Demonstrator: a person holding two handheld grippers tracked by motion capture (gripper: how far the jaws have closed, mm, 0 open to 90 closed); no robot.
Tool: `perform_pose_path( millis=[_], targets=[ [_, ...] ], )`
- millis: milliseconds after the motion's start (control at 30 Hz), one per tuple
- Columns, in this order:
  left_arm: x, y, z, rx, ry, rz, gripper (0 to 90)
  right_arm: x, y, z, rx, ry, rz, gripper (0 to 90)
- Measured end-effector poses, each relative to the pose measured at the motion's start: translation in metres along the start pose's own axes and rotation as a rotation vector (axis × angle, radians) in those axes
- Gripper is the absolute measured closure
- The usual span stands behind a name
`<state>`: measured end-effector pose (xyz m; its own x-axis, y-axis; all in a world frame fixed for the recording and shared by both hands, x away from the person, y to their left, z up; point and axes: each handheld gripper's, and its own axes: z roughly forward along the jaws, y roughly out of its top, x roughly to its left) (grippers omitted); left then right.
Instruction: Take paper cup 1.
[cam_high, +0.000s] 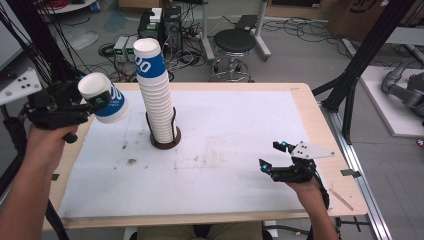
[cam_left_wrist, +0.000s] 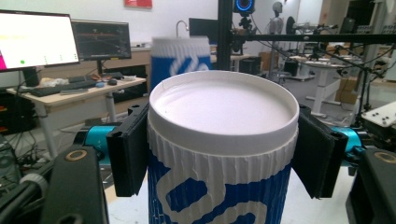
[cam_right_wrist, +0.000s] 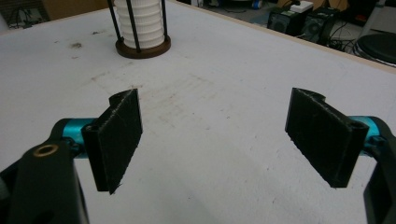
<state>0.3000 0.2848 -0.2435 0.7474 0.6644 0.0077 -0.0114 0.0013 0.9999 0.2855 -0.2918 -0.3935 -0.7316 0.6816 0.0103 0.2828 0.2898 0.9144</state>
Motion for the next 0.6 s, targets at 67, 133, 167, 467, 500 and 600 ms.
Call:
perform_pose_path(
  millis=[67, 133, 167, 467, 500, 600],
  targets=[
    [-0.005, -0.011, 0.003, 0.009, -0.008, 0.007, 29.5, 0.000, 0.000, 0.001, 0.001, 0.002, 0.001, 19.2],
    [-0.010, -0.022, 0.006, 0.018, -0.017, 0.013, 29.5, 0.000, 0.001, 0.002, -0.001, 0.003, -0.003, 19.2],
    [-0.012, -0.027, 0.008, 0.013, -0.024, 0.015, 29.5, 0.000, 0.001, 0.003, 0.001, 0.006, -0.004, 19.2],
    [-0.028, -0.065, 0.029, 0.034, -0.066, -0.020, 29.3, -0.001, 0.001, 0.006, 0.000, 0.003, -0.008, 19.2],
    [-0.029, -0.069, 0.031, 0.040, -0.070, -0.028, 29.4, 0.000, 0.002, 0.007, -0.002, 0.002, -0.006, 19.2],
    [-0.033, -0.077, 0.036, 0.059, -0.087, -0.043, 29.4, 0.000, 0.002, 0.009, 0.002, 0.007, -0.003, 19.2]
  ],
)
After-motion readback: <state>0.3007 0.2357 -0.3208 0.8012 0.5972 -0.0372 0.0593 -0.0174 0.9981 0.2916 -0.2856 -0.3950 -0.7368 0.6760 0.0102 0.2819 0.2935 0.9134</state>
